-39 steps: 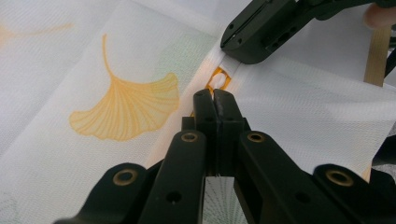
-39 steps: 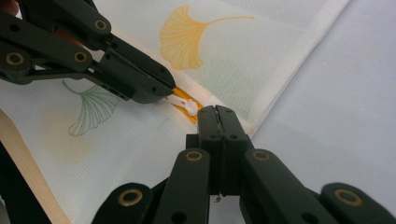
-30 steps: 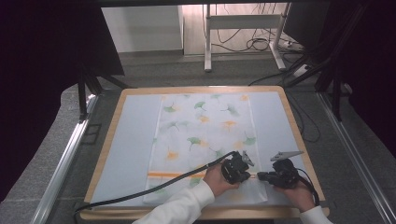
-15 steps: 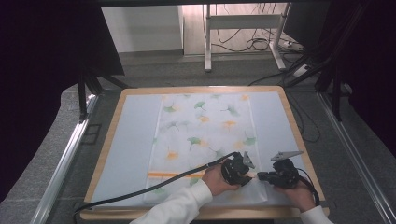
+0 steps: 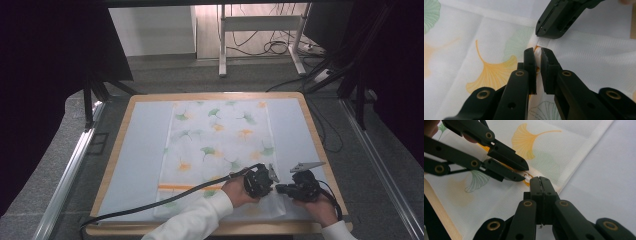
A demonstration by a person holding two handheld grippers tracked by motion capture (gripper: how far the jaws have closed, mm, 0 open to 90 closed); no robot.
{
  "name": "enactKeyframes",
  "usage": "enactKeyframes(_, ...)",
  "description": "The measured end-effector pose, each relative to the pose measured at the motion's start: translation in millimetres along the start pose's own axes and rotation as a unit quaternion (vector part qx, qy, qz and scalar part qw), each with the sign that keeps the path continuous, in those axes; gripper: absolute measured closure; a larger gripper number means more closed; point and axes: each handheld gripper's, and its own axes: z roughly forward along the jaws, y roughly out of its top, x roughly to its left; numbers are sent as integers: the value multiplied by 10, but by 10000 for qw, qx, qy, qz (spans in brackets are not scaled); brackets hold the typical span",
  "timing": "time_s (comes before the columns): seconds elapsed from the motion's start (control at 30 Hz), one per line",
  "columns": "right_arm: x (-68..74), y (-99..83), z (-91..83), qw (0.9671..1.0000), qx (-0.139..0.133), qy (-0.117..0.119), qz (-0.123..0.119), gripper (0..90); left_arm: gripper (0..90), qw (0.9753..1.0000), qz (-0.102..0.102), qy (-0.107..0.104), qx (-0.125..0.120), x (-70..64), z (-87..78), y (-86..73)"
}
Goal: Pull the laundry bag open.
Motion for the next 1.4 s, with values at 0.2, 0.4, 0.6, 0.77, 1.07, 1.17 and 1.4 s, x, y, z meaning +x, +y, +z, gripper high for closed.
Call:
enactKeyframes(0.2,0,1,-1,10000,7,1,-11,897,900,9990,-295,-327,-126,56,-5,-56)
enactKeyframes(0.4,-1,2,-1,10000,4,-2,-3,897,900,9996,-207,-169,-97,13,-6,-43)
enactKeyframes(0.6,-7,1,-2,10000,-3,18,-6,897,877,9995,-259,-184,-47,12,6,-16)
enactKeyframes(0.77,-7,1,-3,10000,0,16,-3,897,849,9992,-298,-266,-74,8,11,-19)
enactKeyframes(1.07,-6,1,-3,10000,0,7,-6,897,877,9990,-331,-289,-63,-4,21,-15)
enactKeyframes(1.17,-3,1,-2,10000,-2,-8,-7,897,896,9987,-413,-297,-56,-1,21,-11)
enactKeyframes(1.4,-6,0,-3,10000,-8,7,-12,897,900,9981,-551,-288,-45,-5,17,-9)
